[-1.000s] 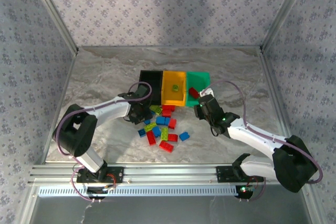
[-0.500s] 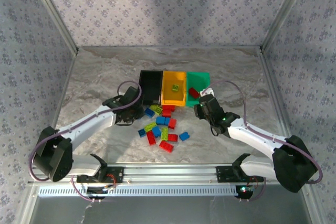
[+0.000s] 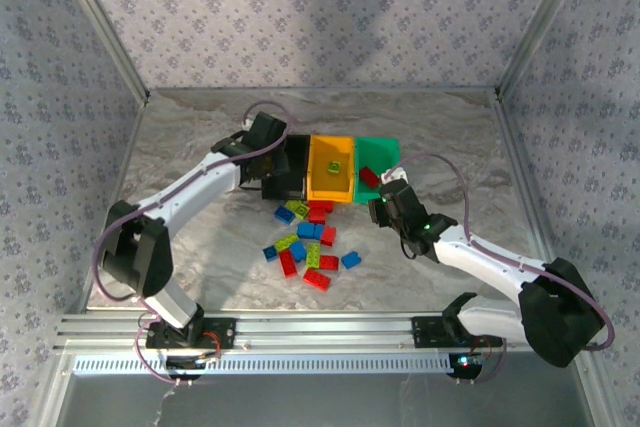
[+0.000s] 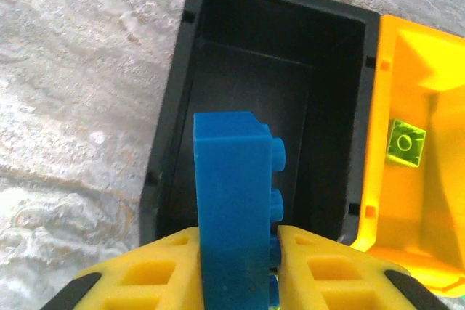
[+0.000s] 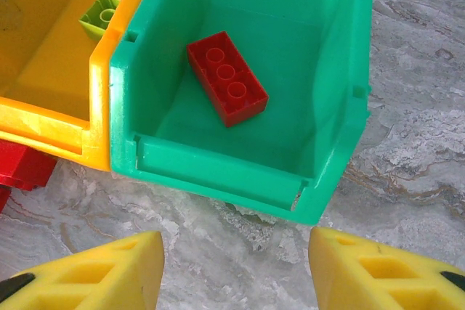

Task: Sort the legos into containers by color
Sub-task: Place the lego in the container, then pick up the lego from the center of the table.

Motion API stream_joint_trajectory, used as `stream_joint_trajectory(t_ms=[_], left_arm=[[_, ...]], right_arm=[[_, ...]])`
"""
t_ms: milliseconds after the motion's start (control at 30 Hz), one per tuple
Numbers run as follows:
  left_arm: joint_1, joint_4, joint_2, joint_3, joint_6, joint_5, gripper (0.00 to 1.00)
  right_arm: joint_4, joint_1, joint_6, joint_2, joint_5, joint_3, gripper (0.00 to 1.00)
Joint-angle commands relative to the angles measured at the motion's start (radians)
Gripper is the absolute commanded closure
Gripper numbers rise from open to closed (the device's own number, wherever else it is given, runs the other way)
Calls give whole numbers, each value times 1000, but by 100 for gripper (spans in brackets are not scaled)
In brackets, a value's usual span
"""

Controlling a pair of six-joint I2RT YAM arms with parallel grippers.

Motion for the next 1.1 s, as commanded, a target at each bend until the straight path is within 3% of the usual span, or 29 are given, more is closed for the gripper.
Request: stream_joint_trajectory(t_ms=[0, 167, 500, 700, 867, 1067], left_arm=[[19, -52, 62, 83, 76, 25, 60], [-4, -25, 41, 63, 102, 45, 52], [-26, 143, -146, -248, 75, 34, 51], [-30, 323, -266, -472, 2, 44, 52], [-30, 381, -342, -548, 1, 52, 51], [-35, 369, -404, -594, 15, 40, 51]], right_arm=[[7, -5, 13, -7, 11, -10, 43], [9, -1, 13, -9, 8, -13, 43], [29, -1, 12, 14, -24, -8, 43], [102, 5, -26, 61, -202, -9, 42], [130, 87, 38, 146, -338, 22, 42], [98, 173, 173, 262, -352, 77, 37]])
